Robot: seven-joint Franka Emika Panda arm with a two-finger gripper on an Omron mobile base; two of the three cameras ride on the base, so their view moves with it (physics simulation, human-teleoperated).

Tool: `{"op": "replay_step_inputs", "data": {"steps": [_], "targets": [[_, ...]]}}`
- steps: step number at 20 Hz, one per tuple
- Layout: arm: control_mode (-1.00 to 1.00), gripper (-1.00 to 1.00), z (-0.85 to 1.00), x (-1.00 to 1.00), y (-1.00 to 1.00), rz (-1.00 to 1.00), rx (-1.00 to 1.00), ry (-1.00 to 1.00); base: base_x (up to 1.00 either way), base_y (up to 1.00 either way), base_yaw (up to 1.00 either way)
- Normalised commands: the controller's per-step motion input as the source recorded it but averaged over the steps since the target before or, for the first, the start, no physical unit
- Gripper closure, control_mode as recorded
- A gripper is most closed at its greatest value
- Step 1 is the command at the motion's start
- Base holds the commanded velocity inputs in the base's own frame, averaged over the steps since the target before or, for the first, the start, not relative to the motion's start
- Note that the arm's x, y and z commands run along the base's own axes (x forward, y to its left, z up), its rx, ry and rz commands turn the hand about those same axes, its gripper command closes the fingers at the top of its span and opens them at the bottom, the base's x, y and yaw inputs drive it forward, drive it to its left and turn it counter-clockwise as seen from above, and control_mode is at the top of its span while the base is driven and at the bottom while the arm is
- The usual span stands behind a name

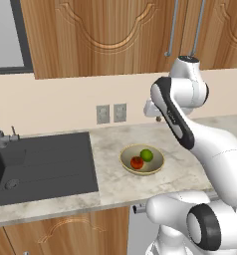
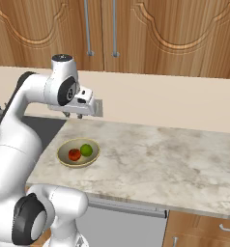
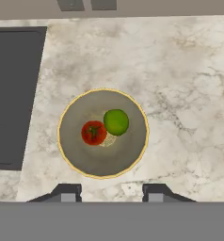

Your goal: Dump the lime and tomato from the bowl so the bowl can be washed. Place the bowl in the sink after clearing the leftovers.

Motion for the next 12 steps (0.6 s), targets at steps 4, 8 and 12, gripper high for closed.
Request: {"op": "replay_step_inputs", "data": {"steps": [4, 8, 12], "targets": [[-1.0, -1.0, -0.02, -0.03, -0.02, -0.01, 0.02, 0.0, 0.0, 0.0, 0.0], [-1.0, -1.0, -0.72, -0.04, -0.06, -0.1, 0.02, 0.15, 0.0, 0.0, 0.0], [-1.0, -1.0, -1.0, 0.0, -0.03, -0.08, 0.08, 0.24, 0.0, 0.0, 0.0]]}}
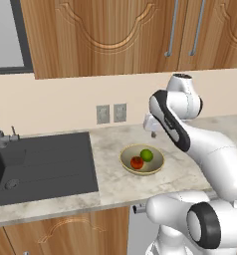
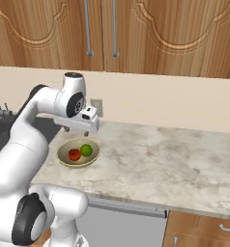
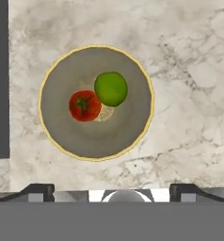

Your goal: Dump the lime and tomato from the bowl so the bowl can be washed. Place the bowl in the sink after clearing the leftovers.

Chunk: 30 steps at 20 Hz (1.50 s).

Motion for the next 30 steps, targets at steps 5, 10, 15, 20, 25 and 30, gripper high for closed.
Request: {"op": "replay_step_inputs", "data": {"steps": [5, 10, 15, 20, 25, 30], "targets": [[-1.0, -1.0, -1.0, 0.0, -0.15, -0.07, 0.12, 0.26, 0.0, 0.0, 0.0], [-1.0, -1.0, -0.94, 0.12, -0.41, -0.07, 0.11, 0.15, 0.0, 0.0, 0.0], [-1.0, -1.0, -0.26, 0.19, -0.07, -0.05, 0.0, 0.04, 0.0, 0.0, 0.0], [-1.0, -1.0, -0.43, 0.34, 0.12, -0.01, 0.0, 0.0, 0.0, 0.0, 0.0], [-1.0, -1.0, -0.5, 0.32, 0.07, 0.0, 0.0, 0.0, 0.0, 0.0, 0.0], [-1.0, -1.0, -0.53, 0.08, 0.0, 0.0, 0.0, 0.0, 0.0, 0.0, 0.0]]}}
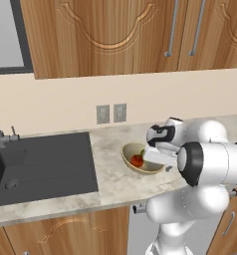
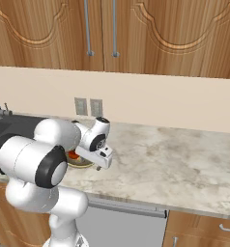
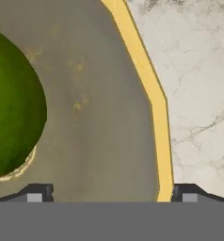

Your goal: Dump the lime and tomato from the bowl so the bowl can be washed. Place the bowl in the sink after clearing the leftovers.

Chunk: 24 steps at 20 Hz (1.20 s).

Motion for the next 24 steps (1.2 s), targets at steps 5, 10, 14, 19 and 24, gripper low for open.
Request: {"op": "replay_step_inputs", "data": {"steps": [5, 10, 14, 19, 24], "targets": [[-1.0, 1.0, -0.09, 0.04, 0.0, 0.0, 0.0, -0.02, 0.0, 0.0, 0.0], [-1.0, 1.0, 0.0, 0.0, 0.0, 0.0, 0.0, 0.0, 0.0, 0.0, 0.0], [-1.0, 1.0, 0.17, -0.02, 0.0, 0.0, 0.0, -0.08, 0.0, 0.0, 0.0], [-1.0, 1.0, 0.67, -0.01, 0.01, -0.02, -0.03, -0.25, 0.0, 0.0, 0.0], [-1.0, 1.0, 0.79, -0.19, 0.05, -0.02, -0.01, -0.28, 0.0, 0.0, 0.0]]}}
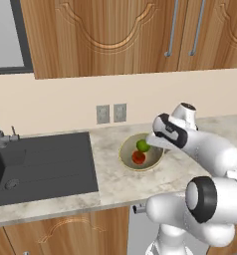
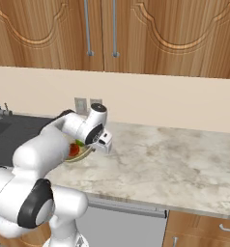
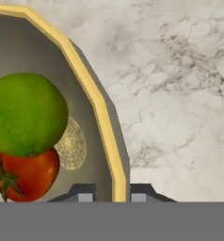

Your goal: Dump the lime and tomato from the bowl so the bowl can be washed. Place the bowl in the sink after clearing the leftovers.

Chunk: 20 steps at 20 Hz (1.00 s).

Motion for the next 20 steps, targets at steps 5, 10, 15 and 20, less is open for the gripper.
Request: {"op": "replay_step_inputs", "data": {"steps": [5, 10, 15, 20], "targets": [[-1.0, 1.0, 0.52, -0.37, -0.01, -0.14, 0.15, -0.1, 0.0, 0.0, 0.0], [-1.0, 1.0, 0.34, -0.42, -0.2, -0.1, 0.39, 0.0, 0.0, 0.0, 0.0], [-1.0, 1.0, 0.27, -0.03, -0.07, -0.09, 0.18, 0.01, 0.0, 0.0, 0.0], [-1.0, 1.0, 0.06, 0.0, -0.01, 0.0, 0.01, 0.02, 0.0, 0.0, 0.0]]}}
